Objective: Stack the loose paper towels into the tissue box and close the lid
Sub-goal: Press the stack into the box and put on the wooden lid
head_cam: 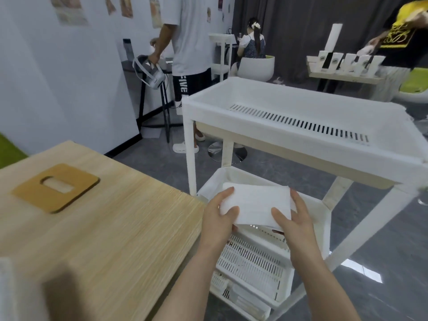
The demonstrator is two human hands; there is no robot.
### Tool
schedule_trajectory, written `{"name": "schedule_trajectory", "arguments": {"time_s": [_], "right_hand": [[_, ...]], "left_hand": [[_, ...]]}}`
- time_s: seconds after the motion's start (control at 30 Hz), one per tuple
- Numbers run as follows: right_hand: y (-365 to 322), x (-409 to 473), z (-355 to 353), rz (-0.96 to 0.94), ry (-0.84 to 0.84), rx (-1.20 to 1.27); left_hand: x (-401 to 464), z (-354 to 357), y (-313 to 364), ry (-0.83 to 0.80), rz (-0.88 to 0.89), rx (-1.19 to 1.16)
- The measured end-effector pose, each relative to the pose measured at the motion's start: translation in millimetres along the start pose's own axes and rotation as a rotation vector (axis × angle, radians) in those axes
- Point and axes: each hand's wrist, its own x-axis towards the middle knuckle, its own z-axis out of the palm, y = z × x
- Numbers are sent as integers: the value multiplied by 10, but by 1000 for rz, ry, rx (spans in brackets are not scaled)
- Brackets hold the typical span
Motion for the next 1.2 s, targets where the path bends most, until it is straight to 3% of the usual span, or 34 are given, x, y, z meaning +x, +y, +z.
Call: {"name": "schedule_trajectory", "arguments": {"time_s": [0.23,0.77,1.07,1.2], "right_hand": [[-281,-468,485,-119,-112,20],[-704,-1596,1702,-208,-496,-4],[-666,-2237,2192,-252,-660,-48],[-578,-2386,2324,-248,-697,-235]], "left_hand": [[-468,-571,319,255,26,-2],[-1747,-1841,1034,586,143,296],[-2315,-2522,998,728,82,356],[-2459,-2745,870,771,82,542]]}}
